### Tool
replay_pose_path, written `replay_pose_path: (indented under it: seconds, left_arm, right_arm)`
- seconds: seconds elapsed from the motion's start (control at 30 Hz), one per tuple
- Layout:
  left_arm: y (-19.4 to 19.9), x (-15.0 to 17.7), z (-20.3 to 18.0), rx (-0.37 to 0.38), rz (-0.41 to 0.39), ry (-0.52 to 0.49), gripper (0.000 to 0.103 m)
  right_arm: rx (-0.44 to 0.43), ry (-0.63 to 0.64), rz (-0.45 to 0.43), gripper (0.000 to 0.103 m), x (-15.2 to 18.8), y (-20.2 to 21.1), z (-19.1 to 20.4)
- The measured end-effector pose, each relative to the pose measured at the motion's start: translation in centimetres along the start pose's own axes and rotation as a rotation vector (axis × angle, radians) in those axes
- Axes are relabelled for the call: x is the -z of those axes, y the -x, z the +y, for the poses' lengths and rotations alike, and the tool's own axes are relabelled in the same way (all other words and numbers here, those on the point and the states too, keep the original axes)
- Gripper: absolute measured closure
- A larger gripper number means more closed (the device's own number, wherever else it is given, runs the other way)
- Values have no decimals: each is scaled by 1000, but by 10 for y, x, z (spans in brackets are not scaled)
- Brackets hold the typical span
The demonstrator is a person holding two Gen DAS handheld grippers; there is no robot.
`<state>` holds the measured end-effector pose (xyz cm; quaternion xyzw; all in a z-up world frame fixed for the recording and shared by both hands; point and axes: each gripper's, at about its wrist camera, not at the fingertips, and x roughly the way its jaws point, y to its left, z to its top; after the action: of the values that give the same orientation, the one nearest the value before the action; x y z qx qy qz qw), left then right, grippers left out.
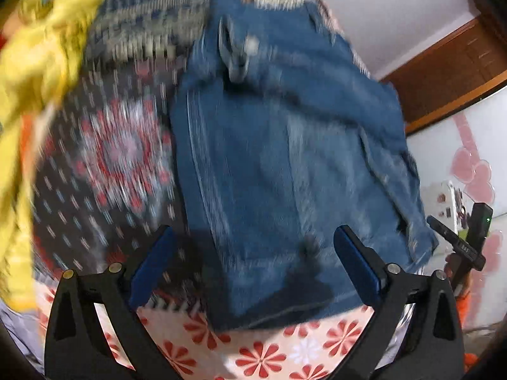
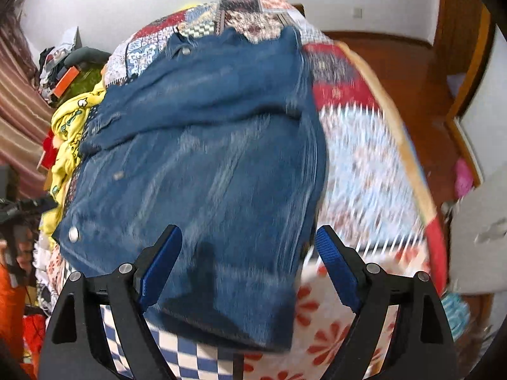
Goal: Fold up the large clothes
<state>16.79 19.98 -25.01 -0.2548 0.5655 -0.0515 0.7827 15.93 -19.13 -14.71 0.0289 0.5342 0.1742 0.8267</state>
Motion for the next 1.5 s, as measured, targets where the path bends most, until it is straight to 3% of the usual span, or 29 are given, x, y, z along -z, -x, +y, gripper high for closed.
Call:
replay_pose_path:
  seconds: [0.07,0.13,0.2,0.23,0.3,0.37,0.47,0.53,0.57,0.63,0.7,0.87,0.97,1.13,1.27,1.33,1.5]
  left_arm:
    - [-10,9,6,20,33,28,2]
    - [-19,18,12,92,75,76,2]
    - [-19,21,14,136,63,103,4]
    - [-19,21,13,150,62,100,7]
    - [-15,20,8,186,51,97,24]
    - [-10,18,3,194,42,88,34]
    - [-8,15,-9,133,42,47,47]
    - [-4,10,-24,92,31,4,70]
    - [0,8,-31,62,24,-28,80]
    - [15,0,-46,35,-23,-87,87]
    - [29,-10,-58,20,-68,-124,87]
    - [66,-34,-72,73,-189,-124,88]
    - [90,-59,-73,128,-249,-104,88]
    - [108,-116,-72,133,-337,-82,88]
    - [99,-162,-61,117,-392,-49,89]
    - [91,-182,-53,131,-404,-10,89]
    - [47,-235,-36,76,-375,39,89]
  right_arm:
    - [-21,-40,3,19,9,-2,-4]
    - [-54,-102,-1,19,13,-5,-10]
    - [-84,-145,9,19,13,-12,-16]
    - [-91,-164,11,19,10,-14,-18]
    - [-106,-187,16,20,5,-18,-21]
    - [-130,-190,20,39,0,-22,-20]
    - [-134,-186,35,65,1,-27,-18]
    - [-137,-180,46,82,1,-28,-17]
    - [-155,-170,53,86,1,-27,-15]
    - [-128,-100,28,88,2,-20,-5]
    - [-112,-54,-22,88,-1,-10,8]
    - [-156,-53,-139,89,-27,17,20]
    - [-172,-44,-202,89,-50,29,26]
    - [-174,-32,-297,89,-94,42,25]
    - [-223,-153,-388,89,-138,37,10]
    - [-207,-186,-410,89,-160,24,7]
    - [-128,-177,-367,89,-204,-23,3]
